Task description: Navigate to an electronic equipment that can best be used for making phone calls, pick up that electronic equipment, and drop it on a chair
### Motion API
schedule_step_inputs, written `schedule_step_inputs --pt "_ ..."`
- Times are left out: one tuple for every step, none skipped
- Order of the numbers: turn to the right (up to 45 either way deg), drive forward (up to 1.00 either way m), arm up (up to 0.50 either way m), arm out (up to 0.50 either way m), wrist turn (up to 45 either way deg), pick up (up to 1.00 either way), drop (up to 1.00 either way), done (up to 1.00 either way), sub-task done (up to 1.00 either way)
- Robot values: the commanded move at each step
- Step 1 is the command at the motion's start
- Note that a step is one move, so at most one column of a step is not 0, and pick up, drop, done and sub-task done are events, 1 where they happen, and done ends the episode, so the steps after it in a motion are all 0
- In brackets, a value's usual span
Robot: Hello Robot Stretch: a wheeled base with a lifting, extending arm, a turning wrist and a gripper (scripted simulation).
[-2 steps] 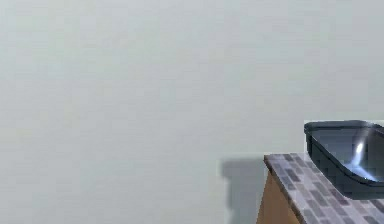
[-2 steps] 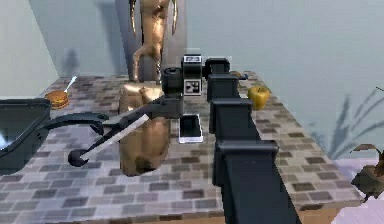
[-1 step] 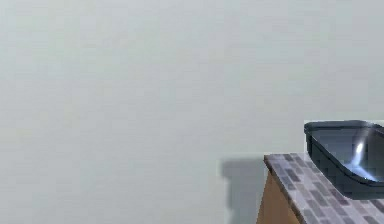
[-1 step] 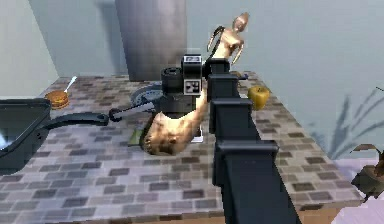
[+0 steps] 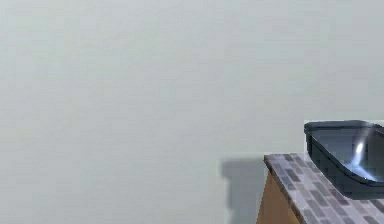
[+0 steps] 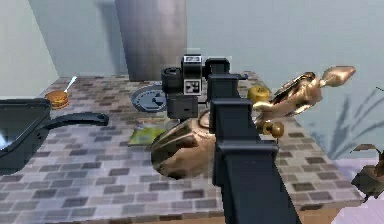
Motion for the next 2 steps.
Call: schedule_step_inputs --pt "0.0 0.00 -0.16 0.00 0.0 0.00 0.00 0.00 0.00" --pt "0.0 0.00 0.00 0.00 0.0 1.00 0.00 0.00 0.00"
